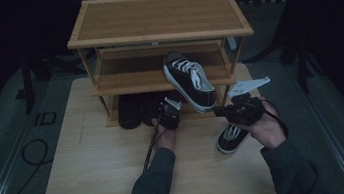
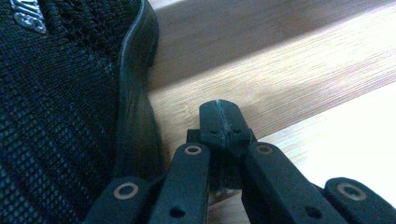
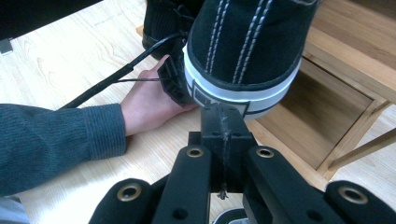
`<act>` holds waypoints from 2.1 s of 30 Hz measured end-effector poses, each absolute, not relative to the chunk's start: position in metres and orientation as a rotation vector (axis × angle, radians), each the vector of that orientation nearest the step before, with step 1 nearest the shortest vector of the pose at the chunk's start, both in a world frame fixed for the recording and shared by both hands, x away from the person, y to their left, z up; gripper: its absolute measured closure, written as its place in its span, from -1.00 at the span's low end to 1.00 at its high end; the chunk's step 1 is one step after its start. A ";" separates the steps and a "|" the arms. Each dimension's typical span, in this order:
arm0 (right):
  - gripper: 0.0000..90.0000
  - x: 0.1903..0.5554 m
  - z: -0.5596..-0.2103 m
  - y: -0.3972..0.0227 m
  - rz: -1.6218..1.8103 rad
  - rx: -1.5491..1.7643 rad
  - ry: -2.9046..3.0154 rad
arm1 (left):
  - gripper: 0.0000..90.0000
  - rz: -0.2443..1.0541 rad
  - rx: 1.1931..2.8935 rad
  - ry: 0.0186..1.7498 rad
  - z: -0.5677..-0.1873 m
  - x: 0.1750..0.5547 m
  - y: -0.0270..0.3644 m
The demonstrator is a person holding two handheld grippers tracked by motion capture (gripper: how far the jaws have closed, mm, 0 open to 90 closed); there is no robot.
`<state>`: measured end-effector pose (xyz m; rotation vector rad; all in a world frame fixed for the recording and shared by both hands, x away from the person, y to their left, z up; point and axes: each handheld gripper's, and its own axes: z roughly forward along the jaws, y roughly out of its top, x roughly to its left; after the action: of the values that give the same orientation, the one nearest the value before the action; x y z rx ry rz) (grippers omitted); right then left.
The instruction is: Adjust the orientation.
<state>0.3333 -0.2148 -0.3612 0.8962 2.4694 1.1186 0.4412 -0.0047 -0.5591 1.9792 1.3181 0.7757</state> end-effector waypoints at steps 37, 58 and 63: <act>1.00 0.349 -0.358 -0.190 1.196 0.871 2.468 | 1.00 0.795 1.978 1.327 -0.559 0.441 -0.008; 1.00 0.359 -0.364 -0.151 1.169 0.778 2.484 | 1.00 0.781 1.970 1.330 -0.559 0.441 -0.006; 1.00 0.360 -0.364 -0.153 1.157 0.779 2.481 | 1.00 0.781 1.969 1.329 -0.559 0.441 -0.006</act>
<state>0.3597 -0.1530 -0.3640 0.7790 2.4805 1.1574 0.4410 -0.0063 -0.5594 1.9695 1.3292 0.7813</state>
